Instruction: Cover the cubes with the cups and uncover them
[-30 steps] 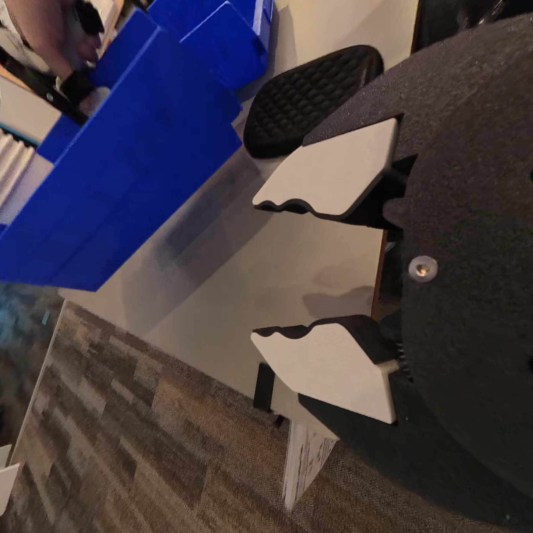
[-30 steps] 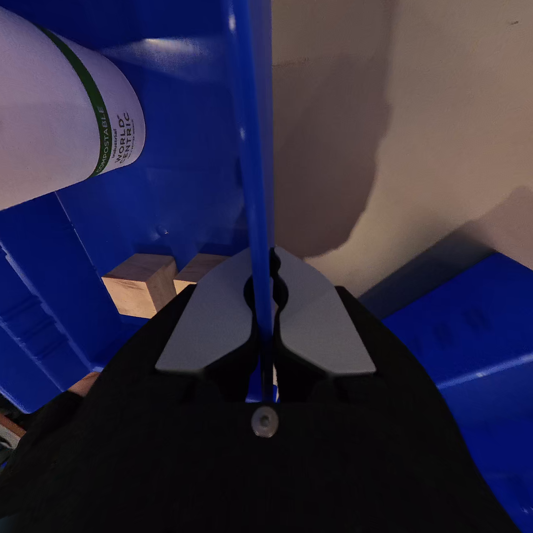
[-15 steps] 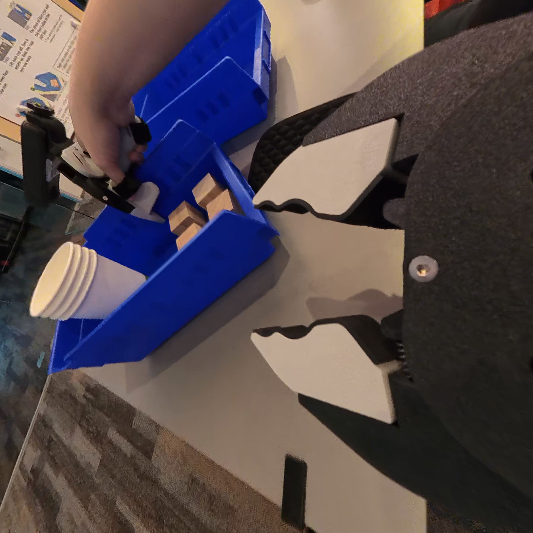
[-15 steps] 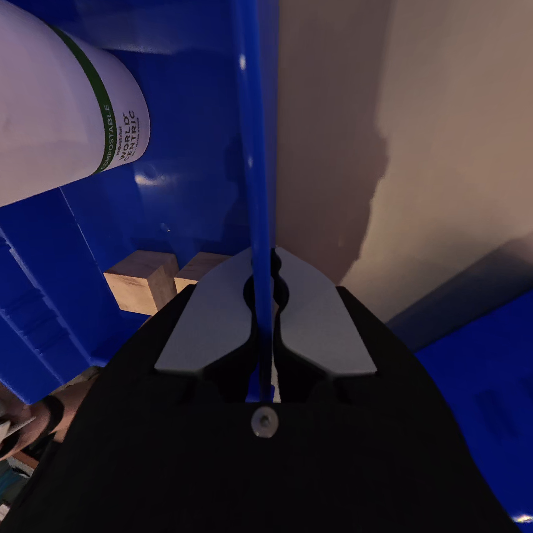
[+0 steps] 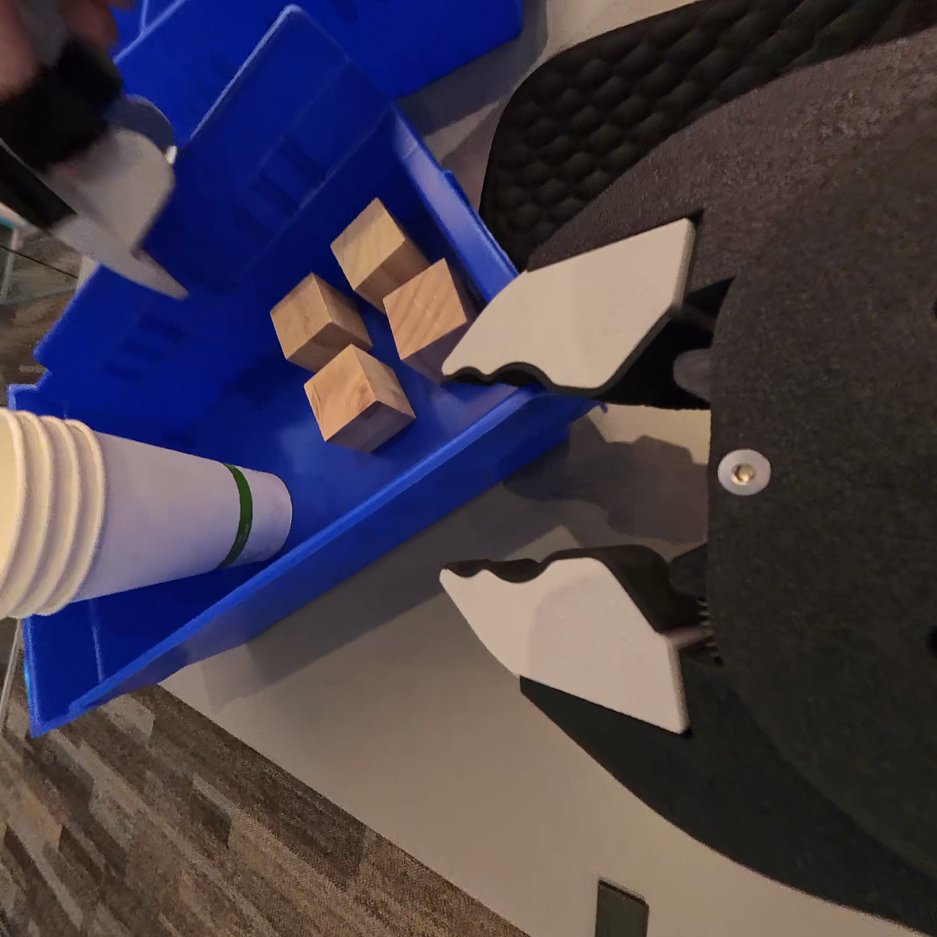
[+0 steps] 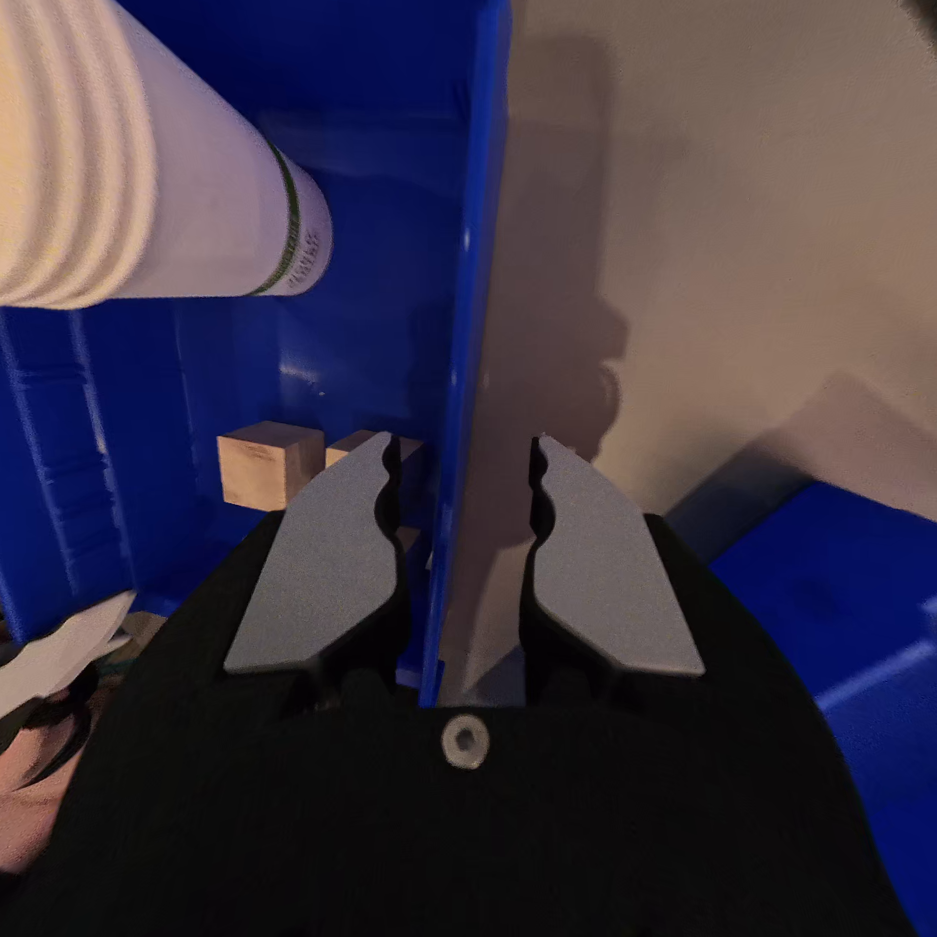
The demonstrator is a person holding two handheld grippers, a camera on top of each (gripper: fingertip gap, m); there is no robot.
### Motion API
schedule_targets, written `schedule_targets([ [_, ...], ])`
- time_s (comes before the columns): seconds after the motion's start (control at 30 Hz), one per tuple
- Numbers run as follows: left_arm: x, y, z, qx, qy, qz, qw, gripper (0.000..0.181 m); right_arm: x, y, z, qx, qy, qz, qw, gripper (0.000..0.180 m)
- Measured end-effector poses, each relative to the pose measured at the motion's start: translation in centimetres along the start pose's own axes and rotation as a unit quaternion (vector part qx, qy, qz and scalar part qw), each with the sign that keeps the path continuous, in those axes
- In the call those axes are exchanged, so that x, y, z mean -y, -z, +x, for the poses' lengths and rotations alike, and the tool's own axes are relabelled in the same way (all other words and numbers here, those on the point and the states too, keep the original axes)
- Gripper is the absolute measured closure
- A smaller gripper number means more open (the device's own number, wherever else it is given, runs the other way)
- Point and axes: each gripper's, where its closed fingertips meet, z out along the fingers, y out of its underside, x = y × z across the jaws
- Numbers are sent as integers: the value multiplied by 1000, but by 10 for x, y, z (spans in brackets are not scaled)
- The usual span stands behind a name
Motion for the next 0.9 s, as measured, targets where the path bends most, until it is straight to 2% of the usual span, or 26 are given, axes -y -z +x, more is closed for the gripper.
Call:
schedule_targets([
  [0.07, 0, -3, -3, -4, 8, 3, 1000, 111, 9, 23, -4, 3, 26, 51, 998, 131],
  [0.17, 4, -3, -19, 21, 0, 15, 1000, 119, 7, 60, -11, -5, 75, 108, 991, 131],
  [0.3, 8, -4, -48, 56, -7, 16, 998, 126, -20, 97, -17, -33, 146, 143, 978, 134],
  [0.43, 15, -8, -80, 80, -3, 15, 997, 132, -57, 118, -27, -18, 177, 160, 971, 134],
  [0.53, 23, -14, -98, 85, -9, 12, 996, 137, -74, 119, -35, 20, 167, 169, 971, 133],
  [0.63, 30, -22, -111, 92, -25, 7, 995, 140, -75, 104, -45, 58, 144, 170, 973, 130],
  [0.77, 38, -36, -111, 73, -61, 3, 995, 167, -62, 70, -54, 77, 119, 158, 977, 128],
  [0.9, 42, -43, -115, 42, -53, -5, 998, 171, -61, 50, -71, 111, 117, 146, 976, 130],
])
